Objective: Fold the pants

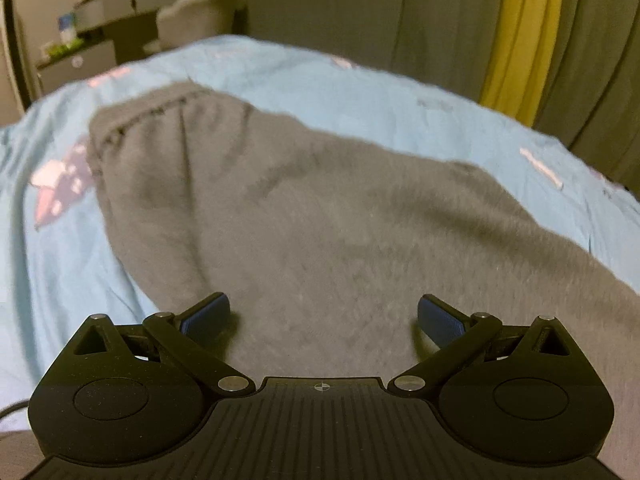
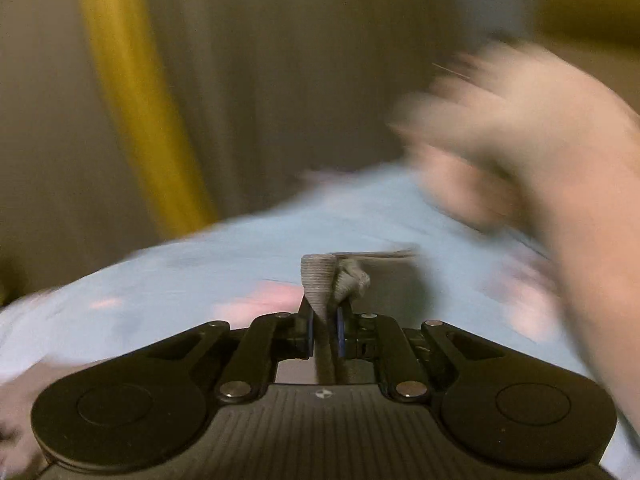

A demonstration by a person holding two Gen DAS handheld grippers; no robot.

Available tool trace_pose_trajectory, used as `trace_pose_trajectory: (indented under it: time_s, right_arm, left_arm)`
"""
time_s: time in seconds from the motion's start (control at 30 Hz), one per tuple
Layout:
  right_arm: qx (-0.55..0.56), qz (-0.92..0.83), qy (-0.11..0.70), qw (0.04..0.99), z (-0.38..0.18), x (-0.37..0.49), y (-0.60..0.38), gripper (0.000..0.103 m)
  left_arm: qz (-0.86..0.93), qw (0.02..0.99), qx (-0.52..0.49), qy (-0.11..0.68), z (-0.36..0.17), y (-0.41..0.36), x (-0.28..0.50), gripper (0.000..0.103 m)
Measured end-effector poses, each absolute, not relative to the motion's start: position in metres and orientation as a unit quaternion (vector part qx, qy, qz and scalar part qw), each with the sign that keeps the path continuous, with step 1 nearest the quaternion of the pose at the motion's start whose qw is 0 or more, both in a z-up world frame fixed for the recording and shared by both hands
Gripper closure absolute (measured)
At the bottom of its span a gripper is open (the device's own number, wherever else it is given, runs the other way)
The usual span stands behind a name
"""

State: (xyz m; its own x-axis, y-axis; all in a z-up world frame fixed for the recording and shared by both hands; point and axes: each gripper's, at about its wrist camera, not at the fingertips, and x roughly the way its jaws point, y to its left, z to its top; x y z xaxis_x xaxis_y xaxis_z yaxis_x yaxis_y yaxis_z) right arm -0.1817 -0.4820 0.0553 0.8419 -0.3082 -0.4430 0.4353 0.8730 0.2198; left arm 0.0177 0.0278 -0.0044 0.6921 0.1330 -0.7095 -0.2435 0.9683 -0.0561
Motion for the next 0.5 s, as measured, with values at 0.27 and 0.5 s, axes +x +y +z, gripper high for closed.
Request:
trace_pose_trajectory:
  time_s: [0.27,0.5]
  right_arm:
    - [0.079,0.061,0.313,0.944,-0.015,-0.09,-0.295,0.093]
    - [0.117,0.095,0.396,0.906,-0.051,-0.084,-0.282,0.086]
  left_arm:
    - [0.103,0.926,-0.114,0.345,0.007,0.049,0.003,0.0]
    - [0.061,0.923,-0.118,0.362,0.0,0.045,0.01,0.0]
